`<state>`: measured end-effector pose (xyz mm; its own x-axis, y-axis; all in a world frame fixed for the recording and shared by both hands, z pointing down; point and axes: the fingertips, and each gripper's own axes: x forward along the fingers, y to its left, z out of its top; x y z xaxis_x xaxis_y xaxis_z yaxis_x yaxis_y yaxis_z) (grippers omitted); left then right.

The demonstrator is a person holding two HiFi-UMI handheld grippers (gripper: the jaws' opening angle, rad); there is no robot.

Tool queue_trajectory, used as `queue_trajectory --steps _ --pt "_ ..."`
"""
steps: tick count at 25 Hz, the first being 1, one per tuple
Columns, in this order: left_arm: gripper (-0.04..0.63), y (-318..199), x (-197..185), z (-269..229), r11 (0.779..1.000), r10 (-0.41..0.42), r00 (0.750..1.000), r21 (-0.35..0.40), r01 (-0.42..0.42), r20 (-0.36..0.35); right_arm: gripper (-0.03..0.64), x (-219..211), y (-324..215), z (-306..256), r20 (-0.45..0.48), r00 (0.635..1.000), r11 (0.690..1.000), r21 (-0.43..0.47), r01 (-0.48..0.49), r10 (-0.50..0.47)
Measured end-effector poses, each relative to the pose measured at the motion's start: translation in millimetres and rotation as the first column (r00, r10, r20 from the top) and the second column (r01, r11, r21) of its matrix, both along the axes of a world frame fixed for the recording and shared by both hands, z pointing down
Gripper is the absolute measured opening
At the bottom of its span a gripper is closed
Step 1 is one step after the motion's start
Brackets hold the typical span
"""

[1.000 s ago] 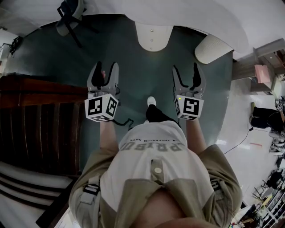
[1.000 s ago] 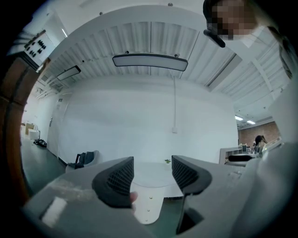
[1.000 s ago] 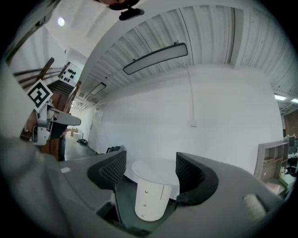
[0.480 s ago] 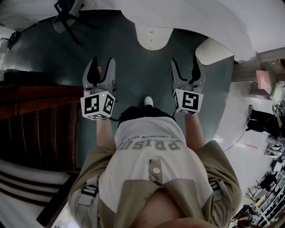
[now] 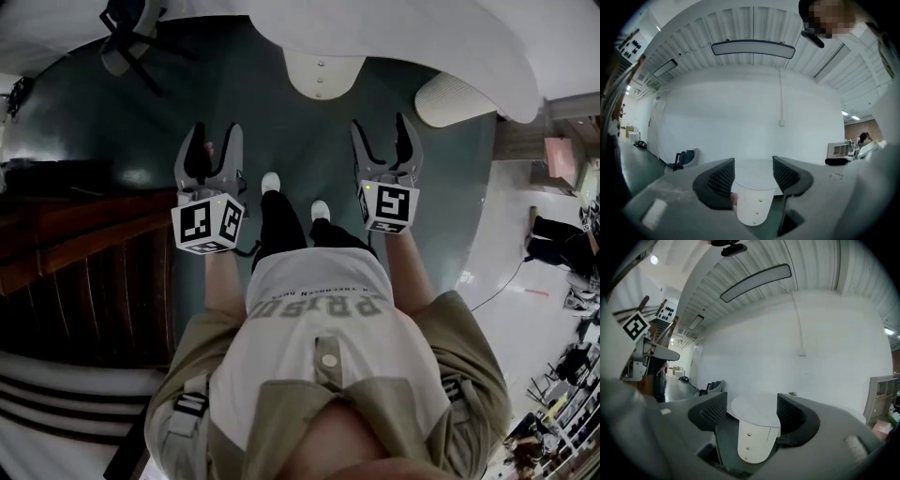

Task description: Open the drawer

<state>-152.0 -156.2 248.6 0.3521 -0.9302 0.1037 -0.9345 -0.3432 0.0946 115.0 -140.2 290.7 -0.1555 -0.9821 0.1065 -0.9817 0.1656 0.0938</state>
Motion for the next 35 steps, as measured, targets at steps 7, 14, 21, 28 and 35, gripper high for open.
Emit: queue_trajectory --steps 7,14,21,28,35 --pt "0.268 -52 -16 26 0.998 0.065 0.998 -0.016 -0.066 -0.019 0.324 -22 -53 51 0.011 0.999 0.998 -0.047 -0.051 0.051" --pt "0.268 -92 -19 66 0.992 0.122 0.993 -0.019 -0.122 -0.001 0.324 -34 -107 116 -0.02 0.997 0.994 -0.077 -0.076 0.074" --pt "0.268 -107 -16 114 0.99 0.137 0.991 -0.042 -0.137 -0.002 0.308 -40 -153 197 -0.021 0.996 0.985 -0.144 -0.092 0.09" --pt "0.268 -128 -15 166 0.99 0.132 0.991 -0.047 -0.132 -0.006 0.291 -42 -203 280 -0.031 0.991 0.974 -0.18 -0.135 0.132" --pt "0.268 -165 6 203 0.989 0.151 0.988 -0.011 -0.151 -0.015 0.279 -42 -247 339 -0.031 0.989 0.969 -0.194 -0.151 0.147"
